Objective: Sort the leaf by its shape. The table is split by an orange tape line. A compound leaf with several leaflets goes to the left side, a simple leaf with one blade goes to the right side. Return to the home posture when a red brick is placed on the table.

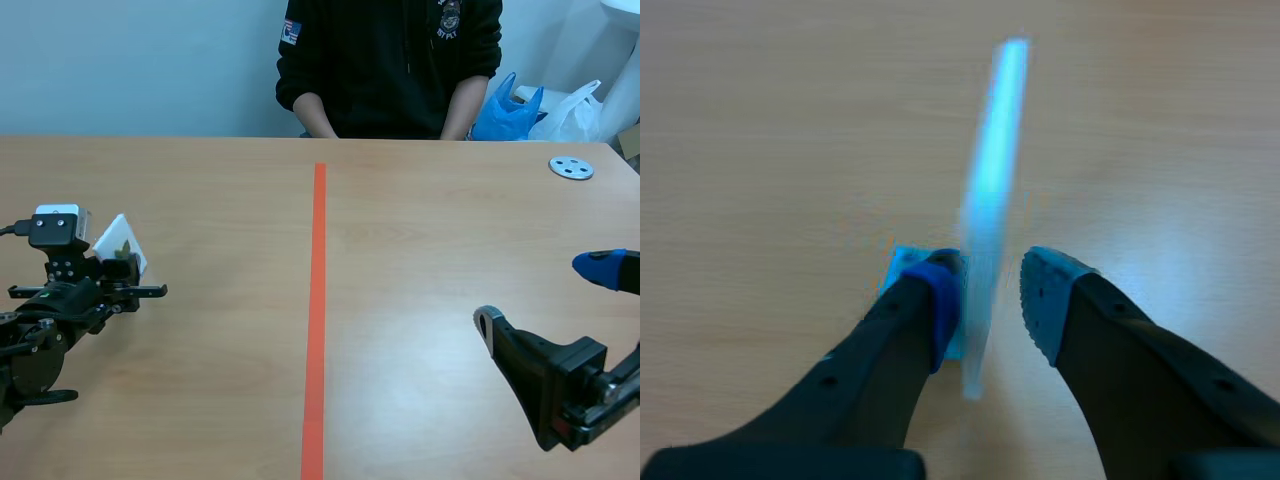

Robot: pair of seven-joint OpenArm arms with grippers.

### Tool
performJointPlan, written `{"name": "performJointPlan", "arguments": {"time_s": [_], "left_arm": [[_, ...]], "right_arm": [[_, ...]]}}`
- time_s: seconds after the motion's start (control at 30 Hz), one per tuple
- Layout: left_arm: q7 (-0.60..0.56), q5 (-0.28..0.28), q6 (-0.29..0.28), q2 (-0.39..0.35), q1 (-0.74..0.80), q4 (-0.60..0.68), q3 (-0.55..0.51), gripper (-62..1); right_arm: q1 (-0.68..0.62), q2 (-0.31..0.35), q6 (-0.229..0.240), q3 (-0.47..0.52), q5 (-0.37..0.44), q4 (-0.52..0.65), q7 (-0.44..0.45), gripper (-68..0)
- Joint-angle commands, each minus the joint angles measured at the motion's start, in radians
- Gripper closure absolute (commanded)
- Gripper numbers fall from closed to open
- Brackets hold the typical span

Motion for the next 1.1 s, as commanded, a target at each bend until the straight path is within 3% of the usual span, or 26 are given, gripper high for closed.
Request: {"name": "performJointPlan", "arguments": {"time_s": [0.0, 0.27, 0.43, 0.6, 0.8, 1.07], "left_arm": [[-0.035, -0.004, -0.002, -0.012, -0.017, 0.022, -0.008, -24.7], [-0.160, -0.007, 0.007, -0.019, -0.016, 0.023, -0.008, -49.4], [-0.198, -0.088, -0.057, -0.040, -0.006, 0.085, -0.008, -62.3], [-0.171, -0.090, -0.148, -0.076, 0.042, 0.222, -0.008, -62.3], [-0.072, -0.086, -0.245, -0.131, 0.178, 0.488, -0.008, -62.3], [0.055, -0.082, -0.249, -0.179, 0.424, 0.862, -0.008, -62.3]], "right_arm": [[0.009, 0.008, 0.001, 0.010, 0.011, 0.016, 0.014, -67.9], [0.009, 0.008, 0.001, 0.010, 0.011, 0.016, 0.014, -67.9], [0.009, 0.008, 0.001, 0.010, 0.011, 0.016, 0.010, -67.9], [0.009, 0.008, 0.001, 0.010, 0.011, 0.016, 0.008, -67.9], [0.009, 0.008, 0.000, 0.010, 0.011, 0.016, 0.008, -67.9], [0.009, 0.008, 0.000, 0.010, 0.011, 0.016, 0.008, -67.9]]}}
